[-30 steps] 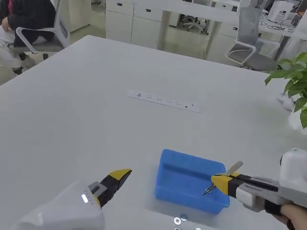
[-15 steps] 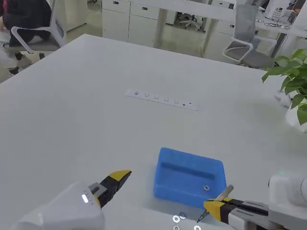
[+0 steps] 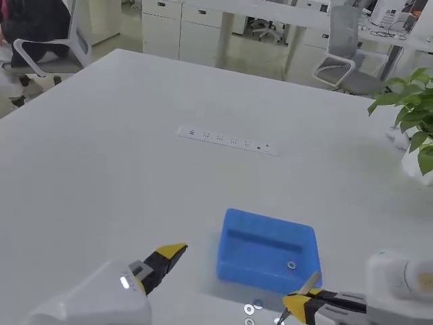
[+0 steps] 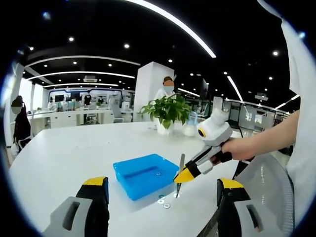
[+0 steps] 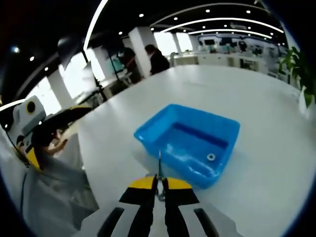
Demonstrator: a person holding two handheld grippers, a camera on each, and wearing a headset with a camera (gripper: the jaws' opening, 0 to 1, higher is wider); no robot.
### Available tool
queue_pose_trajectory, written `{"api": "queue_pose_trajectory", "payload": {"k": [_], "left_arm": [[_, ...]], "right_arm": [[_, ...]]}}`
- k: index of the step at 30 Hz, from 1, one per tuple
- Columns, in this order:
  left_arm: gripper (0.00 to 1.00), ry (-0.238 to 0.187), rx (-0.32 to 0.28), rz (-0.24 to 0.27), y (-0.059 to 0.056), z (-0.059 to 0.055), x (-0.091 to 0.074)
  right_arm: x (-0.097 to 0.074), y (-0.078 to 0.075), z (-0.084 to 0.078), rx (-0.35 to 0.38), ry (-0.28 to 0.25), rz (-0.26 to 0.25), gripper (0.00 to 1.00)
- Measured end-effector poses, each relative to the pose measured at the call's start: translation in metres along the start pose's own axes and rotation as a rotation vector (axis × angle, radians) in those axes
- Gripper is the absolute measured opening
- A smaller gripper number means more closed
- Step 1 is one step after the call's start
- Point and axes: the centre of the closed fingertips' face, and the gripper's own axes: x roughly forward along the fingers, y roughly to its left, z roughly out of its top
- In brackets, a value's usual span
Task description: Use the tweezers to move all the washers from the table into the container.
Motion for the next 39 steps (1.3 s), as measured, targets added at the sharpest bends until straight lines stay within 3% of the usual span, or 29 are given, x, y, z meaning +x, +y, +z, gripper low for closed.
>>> {"api": "queue_pose_trajectory", "payload": {"k": [7,15,18,22,27,39], "left_arm": [[0.92,0.006,0.001,0.0,0.0,-0.001,0.0],[0.91,0.017,0.012,-0.002,-0.001,-0.003,0.001],[0.91,0.025,0.017,-0.005,-0.001,-0.004,0.001],[0.91,0.032,0.023,-0.005,-0.001,-0.006,0.001],[0.91,0.031,0.019,-0.007,-0.001,-0.005,0.001],[0.91,0.027,0.018,-0.012,-0.003,-0.005,0.001]], "right_arm": [[0.0,0.01,-0.005,-0.038,0.015,0.011,0.04],[0.001,0.027,-0.01,-0.295,0.073,-0.003,0.04],[0.002,0.03,-0.011,-0.338,0.083,-0.015,0.04],[0.002,0.026,-0.009,-0.308,0.069,-0.028,0.03],[-0.003,0.02,0.0,-0.177,0.011,-0.013,0.03],[-0.02,0.013,0.029,-0.171,-0.031,-0.02,0.03]]}}
